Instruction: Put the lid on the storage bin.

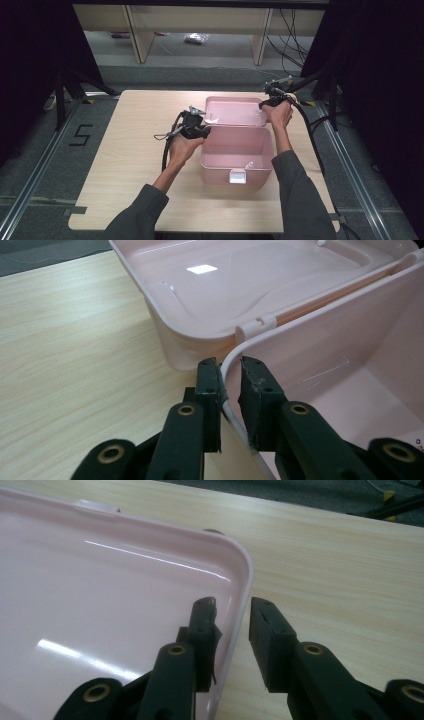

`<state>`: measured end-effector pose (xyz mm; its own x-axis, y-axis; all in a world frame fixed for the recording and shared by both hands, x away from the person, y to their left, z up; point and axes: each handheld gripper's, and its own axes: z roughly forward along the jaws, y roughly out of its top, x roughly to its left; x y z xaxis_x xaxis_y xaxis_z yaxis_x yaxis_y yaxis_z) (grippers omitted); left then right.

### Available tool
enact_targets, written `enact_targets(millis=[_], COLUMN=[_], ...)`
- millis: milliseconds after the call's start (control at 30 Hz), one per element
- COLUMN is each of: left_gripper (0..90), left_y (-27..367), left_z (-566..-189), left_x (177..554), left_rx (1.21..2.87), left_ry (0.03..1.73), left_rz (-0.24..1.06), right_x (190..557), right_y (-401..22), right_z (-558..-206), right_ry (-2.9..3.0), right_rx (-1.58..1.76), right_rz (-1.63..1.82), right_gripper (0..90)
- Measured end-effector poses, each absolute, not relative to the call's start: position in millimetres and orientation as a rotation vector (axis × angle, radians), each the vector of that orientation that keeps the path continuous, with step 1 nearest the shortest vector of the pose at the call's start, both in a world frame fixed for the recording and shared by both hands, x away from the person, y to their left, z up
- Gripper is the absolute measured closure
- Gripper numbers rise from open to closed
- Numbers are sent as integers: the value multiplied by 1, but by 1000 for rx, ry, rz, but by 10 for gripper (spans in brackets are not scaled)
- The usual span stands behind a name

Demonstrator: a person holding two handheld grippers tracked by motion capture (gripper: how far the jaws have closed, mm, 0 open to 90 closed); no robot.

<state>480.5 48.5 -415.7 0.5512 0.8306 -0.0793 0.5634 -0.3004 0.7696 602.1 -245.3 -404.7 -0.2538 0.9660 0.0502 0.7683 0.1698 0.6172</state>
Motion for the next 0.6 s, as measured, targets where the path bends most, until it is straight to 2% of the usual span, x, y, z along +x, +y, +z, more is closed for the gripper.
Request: enact_targets(millis=[400,600], left_gripper=[783,783], left_y=[49,49], left_z=[-416,-416], left_x=[480,480], left_rx=[1997,1999], left_ry=[1120,1120], left_rz=[429,430], right_x=[605,600], right_y=[-241,-240], right_z=[-412,-407], right_ry=[2112,2040], right_rx=[1668,1721], right_rz=[744,796], right_gripper=[752,818])
